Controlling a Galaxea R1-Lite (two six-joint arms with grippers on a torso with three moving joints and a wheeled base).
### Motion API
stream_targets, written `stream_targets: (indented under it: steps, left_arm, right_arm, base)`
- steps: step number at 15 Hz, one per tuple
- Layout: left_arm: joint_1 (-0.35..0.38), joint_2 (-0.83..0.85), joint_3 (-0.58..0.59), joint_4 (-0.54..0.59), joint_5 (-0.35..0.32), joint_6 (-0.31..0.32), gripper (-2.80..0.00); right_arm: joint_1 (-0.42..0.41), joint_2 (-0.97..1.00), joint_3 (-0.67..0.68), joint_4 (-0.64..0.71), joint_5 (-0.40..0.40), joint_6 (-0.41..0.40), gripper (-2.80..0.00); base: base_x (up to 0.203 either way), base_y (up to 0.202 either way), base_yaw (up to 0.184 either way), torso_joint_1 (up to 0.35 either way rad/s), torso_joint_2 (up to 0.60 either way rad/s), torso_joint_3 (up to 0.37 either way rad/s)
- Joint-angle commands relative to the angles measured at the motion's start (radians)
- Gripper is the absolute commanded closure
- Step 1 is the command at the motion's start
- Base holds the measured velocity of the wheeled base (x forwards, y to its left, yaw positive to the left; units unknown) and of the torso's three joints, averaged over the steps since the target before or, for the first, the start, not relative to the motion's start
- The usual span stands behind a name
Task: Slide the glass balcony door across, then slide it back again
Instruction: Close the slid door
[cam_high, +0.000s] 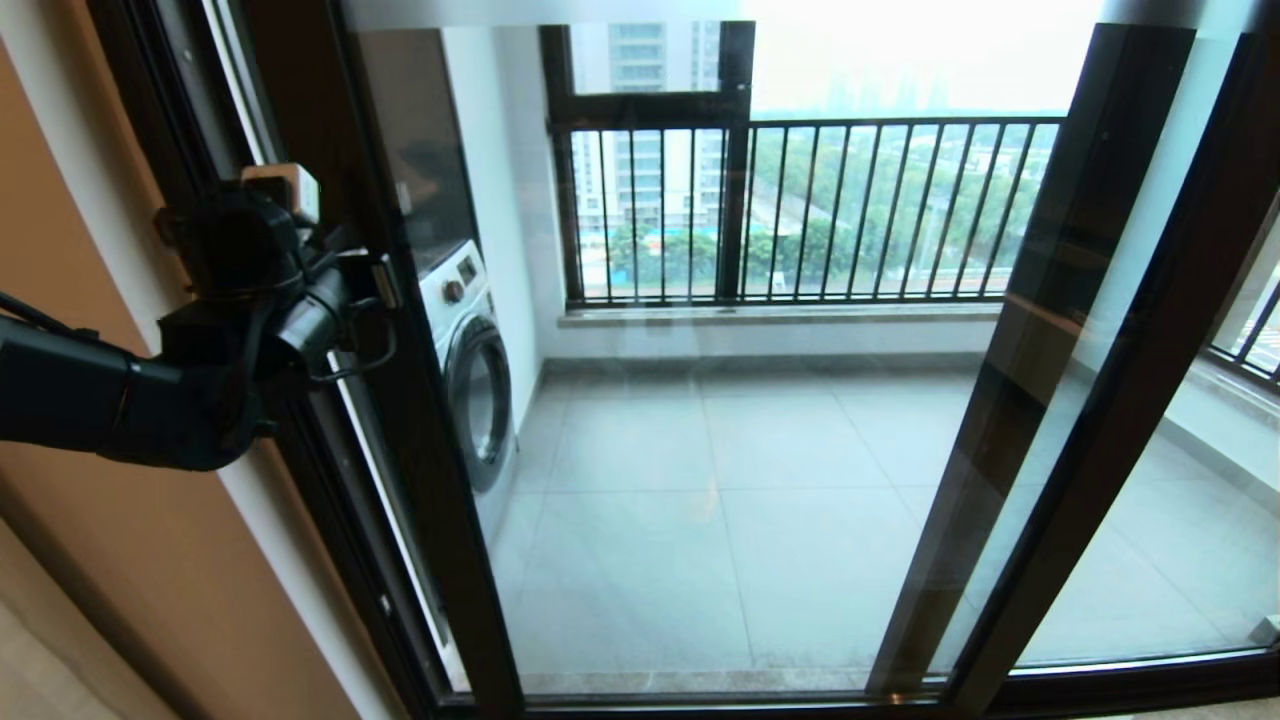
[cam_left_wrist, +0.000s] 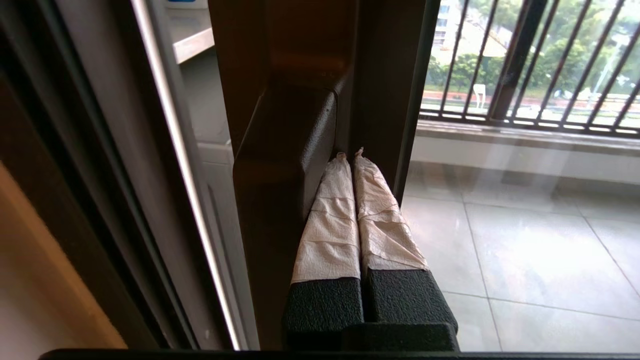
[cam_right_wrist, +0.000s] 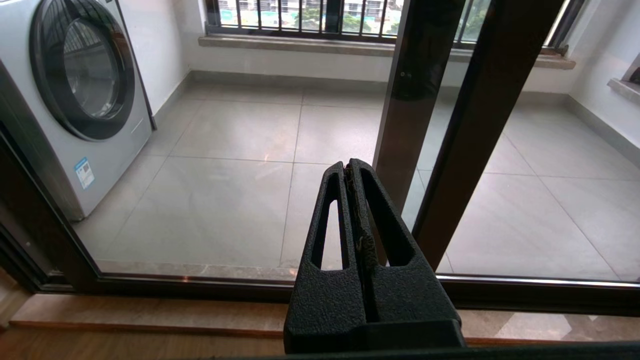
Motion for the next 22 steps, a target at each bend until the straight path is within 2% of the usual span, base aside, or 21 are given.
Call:
stream_targets:
  steps: [1, 4, 7, 15, 18, 22]
  left_arm:
    - [0.037, 0.003, -0.003, -0.004, 0.000, -0.003, 0.00]
    - [0.097, 0.006, -0.005, -0.004, -0.056, -0.004, 0.00]
    - [0.143, 0.008, -0.007, -0.004, -0.083, -0.004, 0.00]
    - [0.161, 0.010, -0.013, -0.016, -0.095, -0.003, 0.00]
    - [0.194, 0.008, -0.012, -0.016, -0.142, -0.004, 0.00]
    - [0.205, -0.010, -0.004, -0.017, -0.144, -0.007, 0.00]
  right_arm:
    - [0.000, 0.001, 0.002, 0.000, 0.001, -0.001, 0.00]
    - [0.000, 0.001, 0.002, 0.000, 0.001, -0.001, 0.00]
    - [0.000, 0.001, 0.002, 0.000, 0.001, -0.001, 0.00]
    - [0.000, 0.001, 0.002, 0.000, 0.001, -0.001, 0.00]
    - [0.000, 0.001, 0.002, 0.000, 0.001, -0.001, 0.00]
    - [0.000, 0.001, 0.002, 0.000, 0.001, -0.001, 0.00]
  base:
    - [0.000, 0.000, 0.000, 0.000, 0.00, 0.000]
    - [0.000, 0.000, 0.000, 0.000, 0.00, 0.000]
    - [0.000, 0.000, 0.000, 0.000, 0.00, 0.000]
    - [0.000, 0.000, 0.000, 0.000, 0.00, 0.000]
    - [0.000, 0.000, 0.000, 0.000, 0.00, 0.000]
    - [0.000, 0.000, 0.000, 0.000, 0.00, 0.000]
